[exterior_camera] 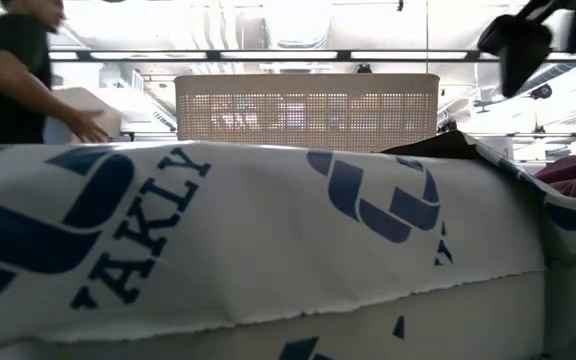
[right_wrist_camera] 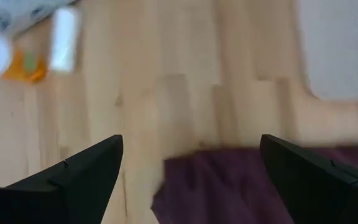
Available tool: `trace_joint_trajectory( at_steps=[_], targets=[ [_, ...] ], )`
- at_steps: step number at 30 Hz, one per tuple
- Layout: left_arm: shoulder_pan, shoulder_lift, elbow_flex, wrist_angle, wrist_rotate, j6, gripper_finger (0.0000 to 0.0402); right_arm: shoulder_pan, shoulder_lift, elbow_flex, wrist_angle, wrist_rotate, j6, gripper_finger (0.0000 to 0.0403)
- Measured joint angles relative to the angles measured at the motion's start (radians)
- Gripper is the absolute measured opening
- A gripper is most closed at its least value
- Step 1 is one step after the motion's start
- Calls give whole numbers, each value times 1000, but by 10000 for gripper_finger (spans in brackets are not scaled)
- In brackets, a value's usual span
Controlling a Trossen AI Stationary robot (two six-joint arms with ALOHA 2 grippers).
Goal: Pick & place medical supplies in basket/bin
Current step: Put the orange pill bottle into the white bin
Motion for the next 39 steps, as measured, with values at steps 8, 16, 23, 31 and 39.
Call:
trace_joint_trajectory(
  at_steps=[8, 16, 23, 31, 39],
  targets=[
    [-166, 1, -129, -2, -38, -253, 242, 278, 163, -32, 336, 68, -33, 368],
    [-203, 2, -192, 18, -32, -314, 242, 379, 372, -33, 639, 78, -17, 368],
    [-203, 2, -195, 19, 45, -314, 242, 377, 528, -29, 914, 194, 16, 368],
    [-203, -1, -195, 3, 108, -311, 242, 373, 679, 60, 901, 255, 174, 368],
    [-203, -11, -195, -5, 126, -310, 242, 356, 766, 144, 810, 277, 279, 364]
  ],
)
